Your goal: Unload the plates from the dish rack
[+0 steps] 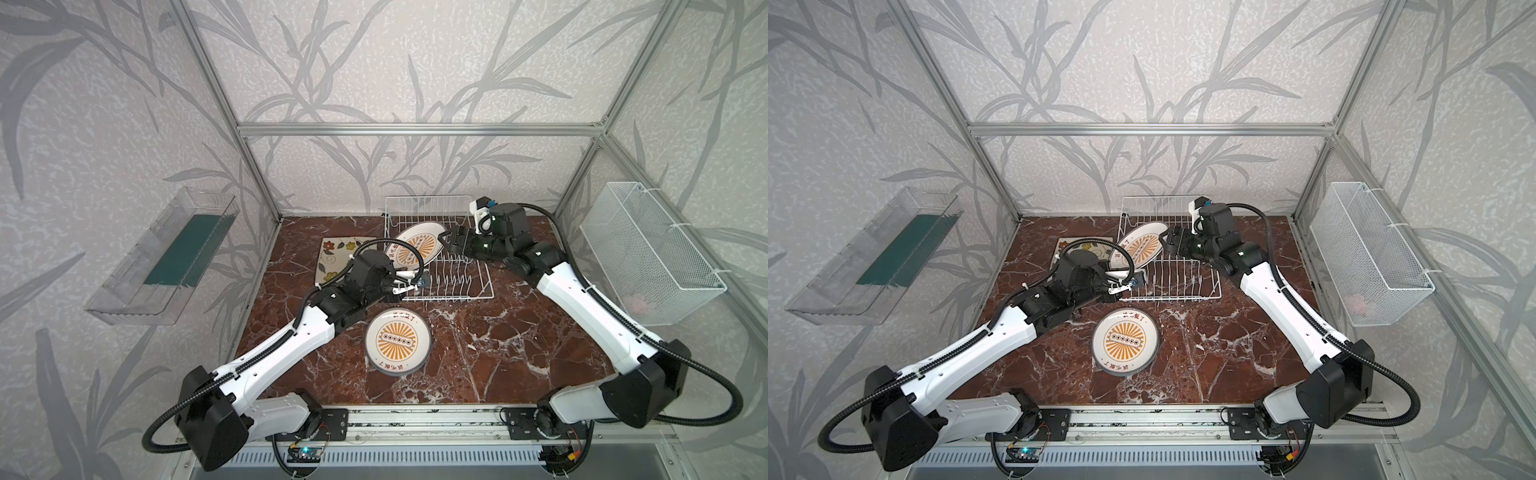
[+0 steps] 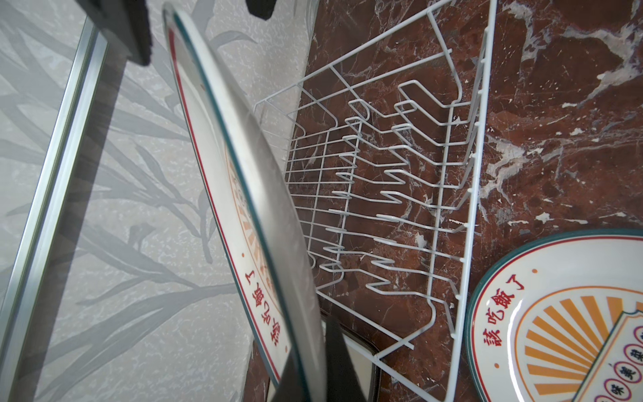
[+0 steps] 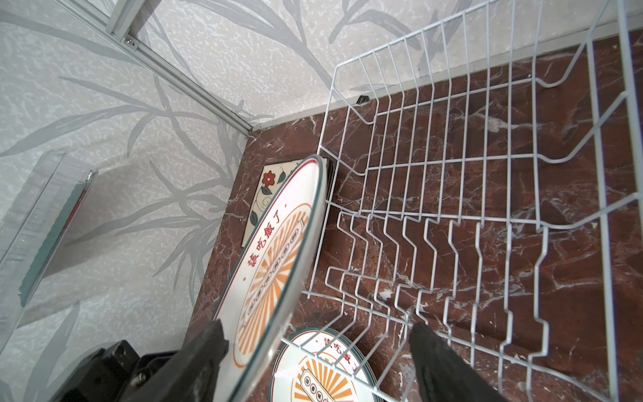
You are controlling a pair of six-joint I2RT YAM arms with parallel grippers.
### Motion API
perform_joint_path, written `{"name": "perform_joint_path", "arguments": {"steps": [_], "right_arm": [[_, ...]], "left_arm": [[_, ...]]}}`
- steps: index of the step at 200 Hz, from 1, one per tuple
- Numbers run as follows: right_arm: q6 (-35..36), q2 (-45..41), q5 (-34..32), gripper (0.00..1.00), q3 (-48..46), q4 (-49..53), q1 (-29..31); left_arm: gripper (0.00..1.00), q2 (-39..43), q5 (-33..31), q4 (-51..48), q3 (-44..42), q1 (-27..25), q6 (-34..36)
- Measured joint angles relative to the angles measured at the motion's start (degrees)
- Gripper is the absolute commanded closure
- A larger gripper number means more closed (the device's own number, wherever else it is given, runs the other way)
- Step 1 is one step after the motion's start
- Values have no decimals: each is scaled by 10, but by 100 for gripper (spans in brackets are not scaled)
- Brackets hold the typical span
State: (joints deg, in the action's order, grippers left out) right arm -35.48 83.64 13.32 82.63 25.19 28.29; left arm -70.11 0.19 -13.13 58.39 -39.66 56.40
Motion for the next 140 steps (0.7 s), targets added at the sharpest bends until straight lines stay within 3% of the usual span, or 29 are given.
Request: {"name": "perform_joint_path", "arguments": {"steps": [39, 93, 140], "right_arm": [[1, 26, -3, 24, 19, 15, 5], [-9, 37, 21, 54, 19, 25, 2], [-31, 55, 49, 64, 18, 16, 2]], "left_arm": [[100, -5, -16, 30, -24, -3, 43], [100, 2, -23, 92, -68, -4, 75], [100, 9, -23, 111, -72, -8, 92]]}}
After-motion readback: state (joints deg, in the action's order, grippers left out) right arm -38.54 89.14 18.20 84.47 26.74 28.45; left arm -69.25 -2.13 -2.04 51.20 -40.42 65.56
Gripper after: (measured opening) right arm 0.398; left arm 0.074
